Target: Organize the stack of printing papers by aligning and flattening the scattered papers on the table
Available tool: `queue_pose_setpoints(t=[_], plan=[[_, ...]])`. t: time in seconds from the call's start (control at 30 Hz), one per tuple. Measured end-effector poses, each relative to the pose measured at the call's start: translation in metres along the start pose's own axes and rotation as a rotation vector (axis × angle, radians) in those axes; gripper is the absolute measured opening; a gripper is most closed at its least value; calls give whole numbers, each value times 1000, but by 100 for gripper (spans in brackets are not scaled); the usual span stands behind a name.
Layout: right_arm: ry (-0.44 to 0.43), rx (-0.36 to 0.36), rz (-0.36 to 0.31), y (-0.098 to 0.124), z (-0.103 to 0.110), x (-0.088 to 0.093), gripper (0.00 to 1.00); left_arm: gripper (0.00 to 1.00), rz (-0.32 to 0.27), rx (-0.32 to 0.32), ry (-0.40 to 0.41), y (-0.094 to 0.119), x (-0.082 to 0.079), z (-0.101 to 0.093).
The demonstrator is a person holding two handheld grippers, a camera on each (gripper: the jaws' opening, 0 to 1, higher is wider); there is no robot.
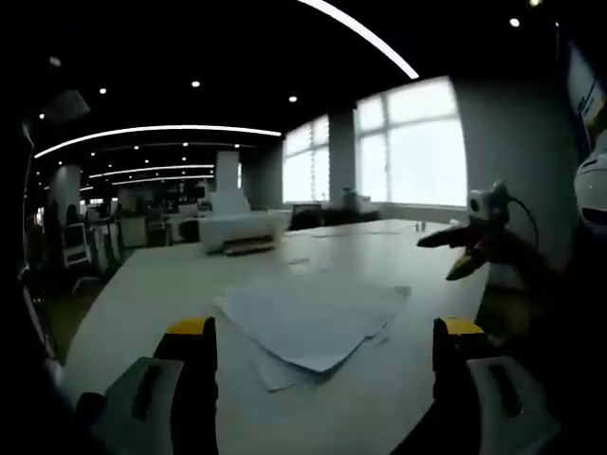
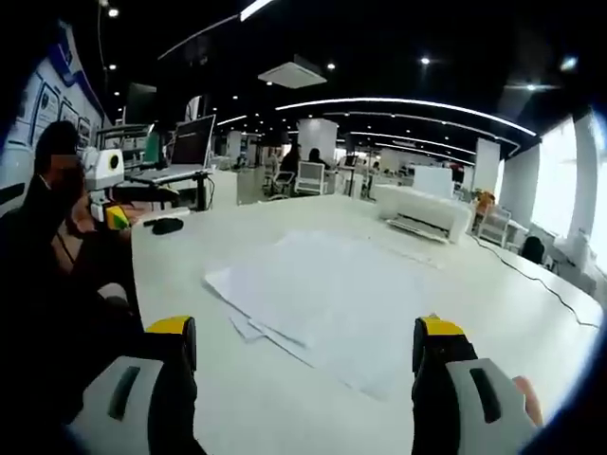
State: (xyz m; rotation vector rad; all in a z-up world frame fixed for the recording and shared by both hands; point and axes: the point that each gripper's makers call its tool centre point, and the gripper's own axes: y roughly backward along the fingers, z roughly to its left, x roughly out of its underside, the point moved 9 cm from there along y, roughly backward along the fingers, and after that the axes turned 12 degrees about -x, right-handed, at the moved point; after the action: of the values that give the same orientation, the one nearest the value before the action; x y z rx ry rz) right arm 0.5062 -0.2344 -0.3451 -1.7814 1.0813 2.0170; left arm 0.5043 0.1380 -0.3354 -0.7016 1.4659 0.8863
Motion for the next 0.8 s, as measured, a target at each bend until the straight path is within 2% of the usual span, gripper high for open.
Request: queue_pose_setpoints(t=[0.43,0.8], plan=[[11,-56,-20,-23,9,-9,90,97,-10,4,6,-1,-1,-1],[36,-100,-6,-42,19,-14,90,97,-12,3,8,0,-1,-1]])
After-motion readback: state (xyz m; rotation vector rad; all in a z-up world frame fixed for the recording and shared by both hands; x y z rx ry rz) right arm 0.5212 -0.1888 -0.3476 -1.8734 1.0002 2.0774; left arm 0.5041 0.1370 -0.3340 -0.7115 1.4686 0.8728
